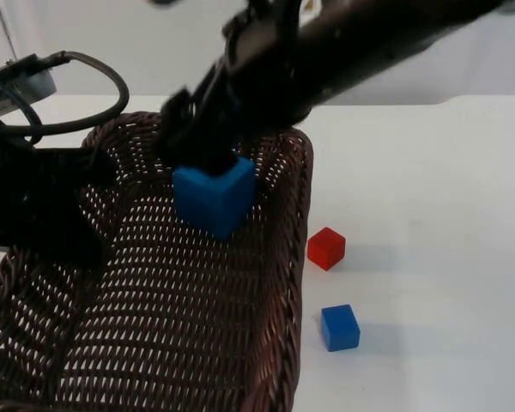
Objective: Pick up the basket with the left hand and place the largest block into the basket with the right hand.
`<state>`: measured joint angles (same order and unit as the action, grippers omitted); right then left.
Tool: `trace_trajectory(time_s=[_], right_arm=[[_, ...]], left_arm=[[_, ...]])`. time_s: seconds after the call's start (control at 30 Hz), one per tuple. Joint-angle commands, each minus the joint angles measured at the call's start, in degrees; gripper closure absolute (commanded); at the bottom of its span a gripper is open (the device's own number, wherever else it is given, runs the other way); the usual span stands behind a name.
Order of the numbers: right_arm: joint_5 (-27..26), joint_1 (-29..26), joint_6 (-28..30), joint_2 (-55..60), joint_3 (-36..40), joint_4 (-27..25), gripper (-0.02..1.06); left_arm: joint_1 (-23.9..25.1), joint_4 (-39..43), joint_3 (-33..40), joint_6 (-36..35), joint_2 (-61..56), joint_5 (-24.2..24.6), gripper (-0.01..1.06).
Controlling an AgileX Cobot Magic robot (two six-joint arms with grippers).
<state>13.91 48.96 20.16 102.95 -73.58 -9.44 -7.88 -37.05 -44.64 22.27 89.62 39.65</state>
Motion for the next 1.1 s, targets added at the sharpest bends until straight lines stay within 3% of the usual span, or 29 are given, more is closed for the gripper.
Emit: trace_trajectory(time_s=[0.0,0.47,0.7,1.07], right_arm=[[1.26,0.34,0.25,-2.75,-0.60,0.36,0.21],[10.84,0.34,1.58,-11.89,-0.60,0.36,0.21],[11.23,0.34,0.20,-11.89,-0.60,0.25,0.21],[11.39,0.34,-1.06,-11.89,-0.60,0.14,0.21]], left_arm=[[-0.07,-0.89,-0.02,-0.07,-0.72,0.10,1.05],[-0.07,-0.92,-0.02,-0.07,-0.72,-0.16,1.05],[-0.07,-0.92,-0.02,-0.07,-0.72,-0.55,1.05],[-0.07,-0.92,-0.02,-0.07,-0.23,-7.31,1.05]])
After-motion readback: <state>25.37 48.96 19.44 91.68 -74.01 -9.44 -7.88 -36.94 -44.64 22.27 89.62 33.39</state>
